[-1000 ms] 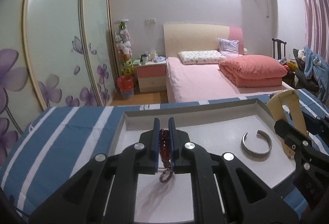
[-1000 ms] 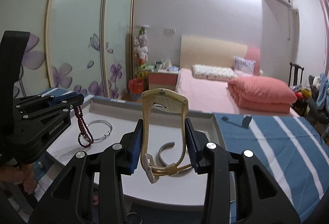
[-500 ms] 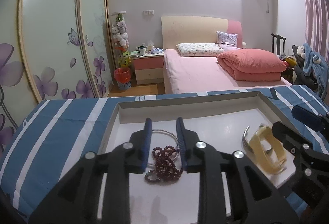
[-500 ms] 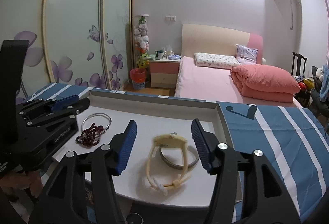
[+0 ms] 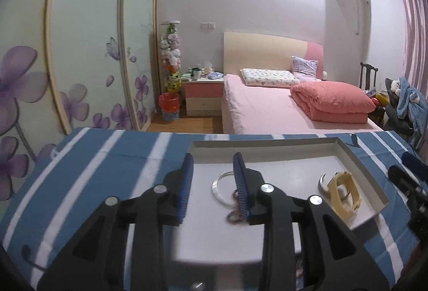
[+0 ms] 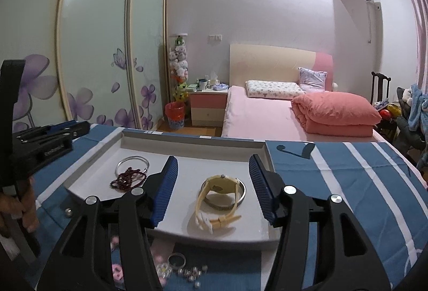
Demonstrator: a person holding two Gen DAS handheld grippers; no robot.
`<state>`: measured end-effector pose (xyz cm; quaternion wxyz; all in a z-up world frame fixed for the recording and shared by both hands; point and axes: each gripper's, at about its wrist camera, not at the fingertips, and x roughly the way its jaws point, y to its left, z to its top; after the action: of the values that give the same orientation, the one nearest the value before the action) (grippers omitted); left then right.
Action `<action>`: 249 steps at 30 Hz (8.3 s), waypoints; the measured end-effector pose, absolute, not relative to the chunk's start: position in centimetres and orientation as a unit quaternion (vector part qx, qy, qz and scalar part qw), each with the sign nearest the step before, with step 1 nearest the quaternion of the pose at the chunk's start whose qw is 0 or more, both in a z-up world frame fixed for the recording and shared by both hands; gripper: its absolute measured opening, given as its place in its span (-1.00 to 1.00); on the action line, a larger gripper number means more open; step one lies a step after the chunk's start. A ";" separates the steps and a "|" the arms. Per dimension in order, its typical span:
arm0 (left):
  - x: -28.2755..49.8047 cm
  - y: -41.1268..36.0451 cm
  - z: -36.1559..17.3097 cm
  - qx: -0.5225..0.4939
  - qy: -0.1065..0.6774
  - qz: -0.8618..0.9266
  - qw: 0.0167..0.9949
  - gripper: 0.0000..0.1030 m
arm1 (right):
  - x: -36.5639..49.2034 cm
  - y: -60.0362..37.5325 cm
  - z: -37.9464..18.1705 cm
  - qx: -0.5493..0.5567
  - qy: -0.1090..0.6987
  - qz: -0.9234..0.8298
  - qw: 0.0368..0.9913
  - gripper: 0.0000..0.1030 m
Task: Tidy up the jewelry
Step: 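Move the left gripper to the loose white pearl and grasp it, then grasp a small silver ring beside the pink bracelet with the right gripper while the left holds the pearl, then lift the pearl and the small ring and carry both over the gray tray, then lower both grippers into the tray and open them to drop the items, then move the left gripper to another loose white pearl and grasp it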
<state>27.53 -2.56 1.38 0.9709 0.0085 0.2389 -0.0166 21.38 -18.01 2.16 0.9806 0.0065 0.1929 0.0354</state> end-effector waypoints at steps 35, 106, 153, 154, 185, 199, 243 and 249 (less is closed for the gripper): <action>24.5 -0.7 -6.9 0.042 0.432 -0.047 0.900 -0.70 | 14.5 -19.5 -0.1 0.042 0.228 0.021 0.972 0.17; 16.3 0.9 3.8 0.010 0.226 -0.027 0.974 -0.70 | 13.8 -19.1 5.3 0.016 0.117 0.053 0.992 -0.87; 22.6 -5.0 2.9 0.032 0.183 -0.058 0.981 -0.70 | 18.6 -18.9 4.4 0.027 0.080 0.046 0.995 -0.87; 22.8 -5.1 2.8 0.032 0.183 -0.059 0.981 -0.70 | 18.9 -18.9 4.3 0.026 0.080 0.047 0.995 -0.87; 29.6 -6.8 -0.9 0.023 0.204 -0.061 0.977 -0.70 | 24.3 -18.0 1.0 0.033 0.147 0.073 0.986 -0.86; 30.1 -7.5 -1.5 0.028 0.202 -0.071 0.977 -0.47 | 24.8 -18.5 0.9 0.052 0.147 0.067 0.985 -0.18; 15.9 -5.6 -5.0 0.058 0.353 -0.190 0.914 -0.37 | 12.0 -20.4 0.7 0.094 0.207 0.050 0.973 -0.18; 16.4 -6.6 -6.1 0.072 0.387 -0.186 0.900 -0.38 | 11.1 -20.9 0.2 0.103 0.210 0.044 0.971 -0.18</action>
<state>16.45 -6.63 -6.12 0.9003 0.0717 0.3870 -0.1859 11.09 -20.91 0.24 0.9712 0.1033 0.2103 0.0441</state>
